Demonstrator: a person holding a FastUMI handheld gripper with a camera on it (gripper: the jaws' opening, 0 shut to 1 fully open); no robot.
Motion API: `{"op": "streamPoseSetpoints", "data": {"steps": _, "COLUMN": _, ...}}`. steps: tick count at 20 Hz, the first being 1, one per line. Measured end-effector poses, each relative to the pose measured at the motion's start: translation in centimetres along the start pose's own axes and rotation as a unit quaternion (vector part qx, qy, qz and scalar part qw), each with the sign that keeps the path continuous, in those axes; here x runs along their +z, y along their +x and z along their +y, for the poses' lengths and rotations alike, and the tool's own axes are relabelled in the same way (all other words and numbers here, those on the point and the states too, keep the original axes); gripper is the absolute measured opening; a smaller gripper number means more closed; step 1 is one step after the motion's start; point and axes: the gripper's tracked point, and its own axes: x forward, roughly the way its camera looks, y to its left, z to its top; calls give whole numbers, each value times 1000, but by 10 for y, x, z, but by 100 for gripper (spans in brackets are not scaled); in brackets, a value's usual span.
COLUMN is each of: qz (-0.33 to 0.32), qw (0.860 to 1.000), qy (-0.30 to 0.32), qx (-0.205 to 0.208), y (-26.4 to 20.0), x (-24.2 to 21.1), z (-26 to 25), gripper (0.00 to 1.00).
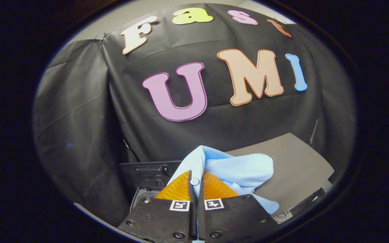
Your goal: Put the clothes into the washing machine and then close the washing machine lid.
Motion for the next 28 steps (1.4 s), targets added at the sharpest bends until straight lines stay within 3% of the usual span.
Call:
{"op": "streamPoseSetpoints", "data": {"steps": 6, "qz": -69, "qw": 996, "qy": -27, "qx": 47, "y": 13, "x": 6, "z": 84, "gripper": 2}}
{"op": "streamPoseSetpoints", "data": {"steps": 11, "qz": -66, "qw": 995, "qy": -42, "qx": 69, "y": 42, "x": -25, "z": 133, "gripper": 2}}
{"op": "streamPoseSetpoints", "data": {"steps": 21, "qz": 30, "qw": 995, "qy": -32, "qx": 91, "y": 134, "x": -163, "z": 172, "gripper": 2}}
{"op": "streamPoseSetpoints", "data": {"steps": 28, "qz": 120, "qw": 991, "qy": -29, "qx": 44, "y": 190, "x": -269, "z": 153, "gripper": 2}}
